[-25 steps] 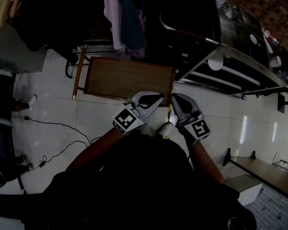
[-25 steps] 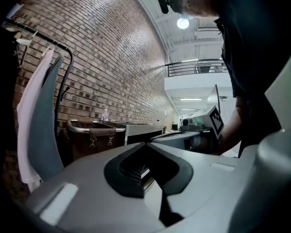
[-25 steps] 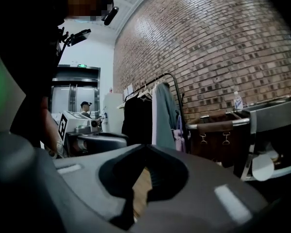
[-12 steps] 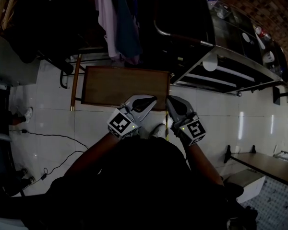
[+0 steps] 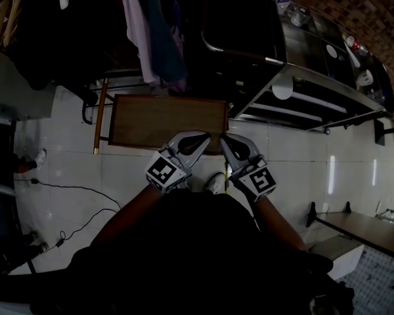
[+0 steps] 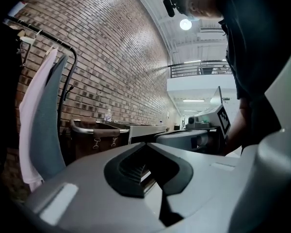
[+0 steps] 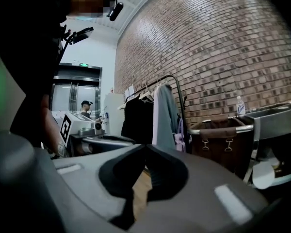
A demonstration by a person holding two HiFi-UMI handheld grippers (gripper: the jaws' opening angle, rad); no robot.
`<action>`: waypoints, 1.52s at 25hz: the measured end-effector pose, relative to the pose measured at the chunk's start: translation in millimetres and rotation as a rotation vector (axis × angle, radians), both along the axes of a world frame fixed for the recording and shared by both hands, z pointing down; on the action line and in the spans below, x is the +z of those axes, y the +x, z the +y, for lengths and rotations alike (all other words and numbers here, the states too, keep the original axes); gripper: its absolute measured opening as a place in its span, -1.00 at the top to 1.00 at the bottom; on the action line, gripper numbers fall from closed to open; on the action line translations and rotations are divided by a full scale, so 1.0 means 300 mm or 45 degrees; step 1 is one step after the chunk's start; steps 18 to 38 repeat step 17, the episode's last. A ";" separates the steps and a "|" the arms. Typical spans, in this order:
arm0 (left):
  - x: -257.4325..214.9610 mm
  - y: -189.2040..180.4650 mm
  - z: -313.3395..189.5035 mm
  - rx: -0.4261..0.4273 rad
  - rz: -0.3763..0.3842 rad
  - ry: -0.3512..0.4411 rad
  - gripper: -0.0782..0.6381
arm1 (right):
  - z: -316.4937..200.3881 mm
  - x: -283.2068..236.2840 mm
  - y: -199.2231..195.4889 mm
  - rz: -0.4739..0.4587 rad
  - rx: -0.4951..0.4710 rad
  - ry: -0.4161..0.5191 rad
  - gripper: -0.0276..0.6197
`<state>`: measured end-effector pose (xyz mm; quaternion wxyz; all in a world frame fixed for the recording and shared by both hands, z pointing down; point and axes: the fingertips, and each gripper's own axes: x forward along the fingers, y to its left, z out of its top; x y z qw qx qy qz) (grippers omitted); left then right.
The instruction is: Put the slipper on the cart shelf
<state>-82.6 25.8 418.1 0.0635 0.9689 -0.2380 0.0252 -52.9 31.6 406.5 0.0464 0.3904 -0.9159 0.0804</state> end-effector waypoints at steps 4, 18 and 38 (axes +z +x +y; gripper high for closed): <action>-0.012 0.004 -0.007 -0.008 0.009 0.025 0.78 | 0.000 -0.011 -0.017 0.037 -0.026 0.015 0.91; -0.029 0.010 -0.001 -0.007 0.021 -0.009 0.78 | -0.009 0.027 -0.019 0.041 -0.050 0.039 0.91; -0.029 0.010 -0.001 -0.007 0.021 -0.009 0.78 | -0.009 0.027 -0.019 0.041 -0.050 0.039 0.91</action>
